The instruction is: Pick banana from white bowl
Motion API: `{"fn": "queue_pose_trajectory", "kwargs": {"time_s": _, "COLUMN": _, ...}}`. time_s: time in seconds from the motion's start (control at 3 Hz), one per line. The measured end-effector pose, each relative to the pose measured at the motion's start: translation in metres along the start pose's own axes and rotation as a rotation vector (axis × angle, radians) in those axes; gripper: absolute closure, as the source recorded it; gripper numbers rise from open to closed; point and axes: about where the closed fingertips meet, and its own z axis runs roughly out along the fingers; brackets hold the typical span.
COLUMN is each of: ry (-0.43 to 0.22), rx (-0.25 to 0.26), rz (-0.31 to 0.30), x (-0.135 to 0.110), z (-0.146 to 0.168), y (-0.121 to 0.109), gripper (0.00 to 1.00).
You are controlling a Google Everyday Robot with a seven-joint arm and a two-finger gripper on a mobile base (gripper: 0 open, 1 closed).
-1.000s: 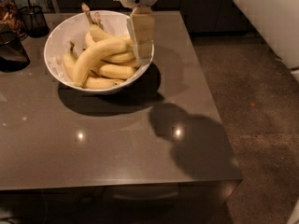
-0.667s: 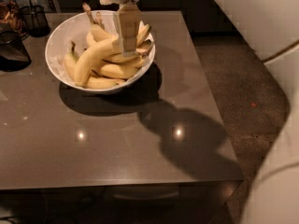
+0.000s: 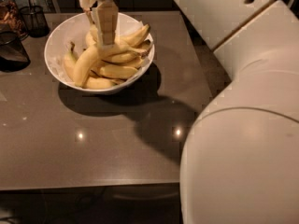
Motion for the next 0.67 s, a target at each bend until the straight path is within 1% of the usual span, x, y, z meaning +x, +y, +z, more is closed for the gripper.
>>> {"fn": "queue_pose_trajectory", "kwargs": {"time_s": 0.33, "ry": -0.018, "rx": -0.023, "rz": 0.005, "x": -0.004, "z": 0.017, "y": -0.007, "gripper": 0.20}}
{"fn": "queue_pose_trajectory", "kwargs": {"time_s": 0.67, "ry": -0.034, "rx": -0.050, "rz": 0.030, "x": -0.007, "z": 0.034, "y": -0.007, "gripper": 0.21}}
